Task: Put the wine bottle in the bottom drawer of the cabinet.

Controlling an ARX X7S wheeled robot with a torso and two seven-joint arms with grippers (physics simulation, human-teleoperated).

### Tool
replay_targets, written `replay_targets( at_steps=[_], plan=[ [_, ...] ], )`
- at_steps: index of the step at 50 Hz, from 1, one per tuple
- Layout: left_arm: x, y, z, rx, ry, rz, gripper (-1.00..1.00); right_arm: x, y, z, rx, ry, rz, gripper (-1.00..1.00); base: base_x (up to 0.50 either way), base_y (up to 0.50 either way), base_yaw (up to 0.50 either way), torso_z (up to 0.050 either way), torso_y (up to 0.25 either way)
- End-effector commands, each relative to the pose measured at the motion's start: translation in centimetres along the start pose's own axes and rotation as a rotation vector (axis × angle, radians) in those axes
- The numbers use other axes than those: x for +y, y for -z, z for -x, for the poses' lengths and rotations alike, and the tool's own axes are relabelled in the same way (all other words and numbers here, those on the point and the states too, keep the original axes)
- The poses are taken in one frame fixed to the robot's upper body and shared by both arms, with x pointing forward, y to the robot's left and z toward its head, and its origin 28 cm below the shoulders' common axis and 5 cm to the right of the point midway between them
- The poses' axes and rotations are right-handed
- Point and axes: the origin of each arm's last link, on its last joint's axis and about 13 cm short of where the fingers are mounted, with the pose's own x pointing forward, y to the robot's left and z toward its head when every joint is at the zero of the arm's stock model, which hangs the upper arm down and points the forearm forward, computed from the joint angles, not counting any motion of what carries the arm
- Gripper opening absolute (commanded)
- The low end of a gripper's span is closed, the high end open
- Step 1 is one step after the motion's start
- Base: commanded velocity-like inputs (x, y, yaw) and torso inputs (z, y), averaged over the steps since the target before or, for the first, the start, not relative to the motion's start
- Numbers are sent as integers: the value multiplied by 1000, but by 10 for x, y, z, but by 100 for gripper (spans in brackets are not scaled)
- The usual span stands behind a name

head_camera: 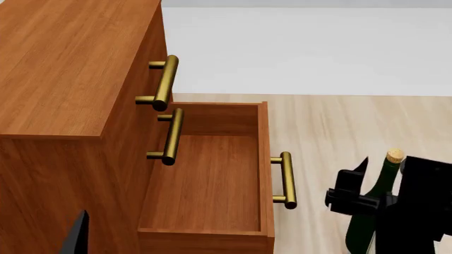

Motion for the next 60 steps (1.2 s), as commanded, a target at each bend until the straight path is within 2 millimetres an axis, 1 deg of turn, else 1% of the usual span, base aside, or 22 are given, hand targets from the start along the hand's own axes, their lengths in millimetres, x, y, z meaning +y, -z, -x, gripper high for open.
replay_targets(
  at_steps=[1, 8, 23, 33, 42, 47, 60],
  plan=[
    [0, 0, 0, 1, -1, -1, 100, 0, 4, -5, 23, -1, 9, 100, 0, 0, 0, 0, 0],
    [-1, 1, 0, 9, 4, 4, 100, 1, 6, -12, 34, -1, 26, 100, 0, 0, 0, 0, 0],
    [-4, 2, 0, 17, 16, 4, 100, 2, 6, -21, 51, -9, 67, 100, 0, 0, 0, 0, 0],
    [-3, 2, 0, 16, 14, 2, 100, 2, 13, -23, 64, 2, 82, 100, 0, 0, 0, 0, 0],
    [-3, 1, 1, 16, 10, 4, 100, 2, 14, -26, 66, 5, 83, 100, 0, 0, 0, 0, 0],
    [-3, 1, 0, 18, 10, 4, 100, 1, 10, -25, 63, 14, 83, 100, 0, 0, 0, 0, 0],
    [-3, 1, 0, 16, 12, 1, 100, -1, 8, -31, 60, 13, 82, 100, 0, 0, 0, 0, 0]
  ],
)
